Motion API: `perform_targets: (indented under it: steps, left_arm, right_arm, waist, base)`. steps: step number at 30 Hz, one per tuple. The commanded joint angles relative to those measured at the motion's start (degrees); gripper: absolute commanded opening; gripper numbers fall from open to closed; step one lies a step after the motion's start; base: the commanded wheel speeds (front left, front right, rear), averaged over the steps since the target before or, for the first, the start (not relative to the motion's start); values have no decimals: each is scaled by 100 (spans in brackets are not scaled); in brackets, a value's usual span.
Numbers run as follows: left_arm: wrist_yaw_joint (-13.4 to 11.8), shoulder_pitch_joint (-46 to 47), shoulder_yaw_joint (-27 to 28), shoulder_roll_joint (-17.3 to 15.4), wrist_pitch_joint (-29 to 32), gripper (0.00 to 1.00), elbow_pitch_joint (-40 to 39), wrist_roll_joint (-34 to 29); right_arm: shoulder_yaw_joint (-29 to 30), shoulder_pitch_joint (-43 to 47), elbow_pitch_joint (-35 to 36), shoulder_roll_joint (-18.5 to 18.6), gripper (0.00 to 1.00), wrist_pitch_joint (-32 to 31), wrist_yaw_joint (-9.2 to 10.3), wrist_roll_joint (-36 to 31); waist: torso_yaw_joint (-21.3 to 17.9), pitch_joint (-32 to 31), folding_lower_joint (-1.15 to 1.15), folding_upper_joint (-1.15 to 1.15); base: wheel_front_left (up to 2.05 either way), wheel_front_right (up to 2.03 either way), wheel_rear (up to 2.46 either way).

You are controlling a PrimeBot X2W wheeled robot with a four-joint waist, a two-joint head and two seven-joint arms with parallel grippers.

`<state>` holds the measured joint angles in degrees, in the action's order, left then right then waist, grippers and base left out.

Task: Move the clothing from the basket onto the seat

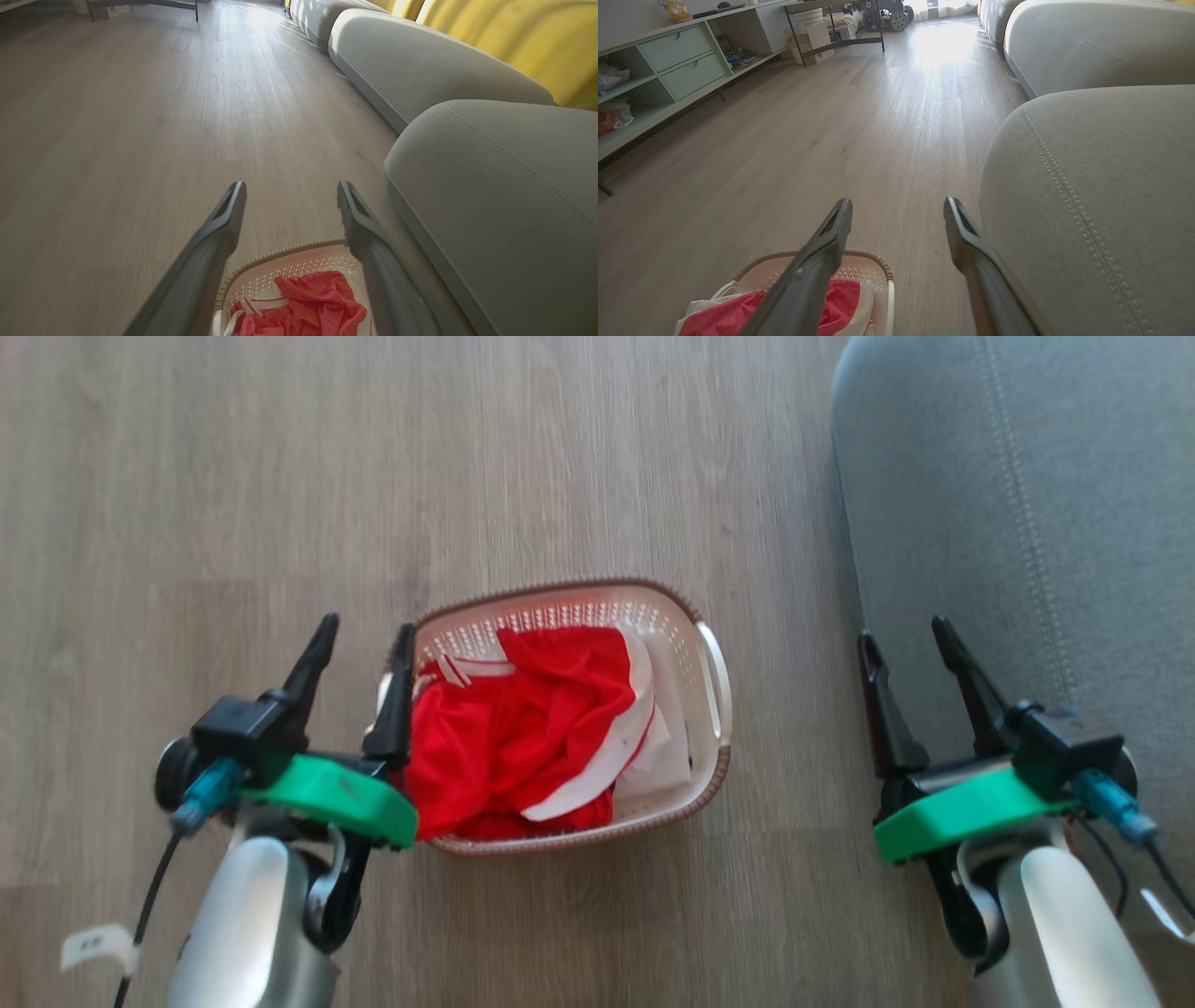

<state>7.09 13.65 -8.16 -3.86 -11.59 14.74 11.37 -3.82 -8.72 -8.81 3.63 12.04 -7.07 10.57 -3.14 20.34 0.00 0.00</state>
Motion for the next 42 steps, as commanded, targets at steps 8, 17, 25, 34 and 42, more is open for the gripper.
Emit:
perform_targets:
  steps: [8, 17, 25, 34, 42]
  left_arm:
    - [30, 1145, -316, -185, 269, 100, 1300, 33]
    - [36, 2170, -777, -244, 464, 100, 2817, -120]
    - [37, 2973, -1091, -300, 681, 100, 4146, -330]
    - [-233, 3717, -1233, -429, 1037, 100, 5180, -483]
    - [-327, 4111, -1596, -587, 1456, 100, 5662, -788]
  right_arm:
    - [-141, -500, 323, -71, 100, 101, -42, 52]
    - [-188, -742, 362, -74, 100, 189, -42, 139]
    - [-263, -944, 364, -75, 100, 263, -42, 247]
    - [-405, -1195, 385, -75, 100, 292, -42, 385]
    - [-511, -1342, 498, -75, 100, 295, -42, 544]
  waist:
    - [-160, 837, 0, 0]
    - [-277, 1385, 0, 0]
    - [-403, 1854, 0, 0]
    - [-613, 2371, 0, 0]
    - [-793, 2667, 0, 0]
  base:
    - [0, 0, 0]
    - [0, 0, 0]
    - [0, 0, 0]
    - [0, 0, 0]
    - [0, 0, 0]
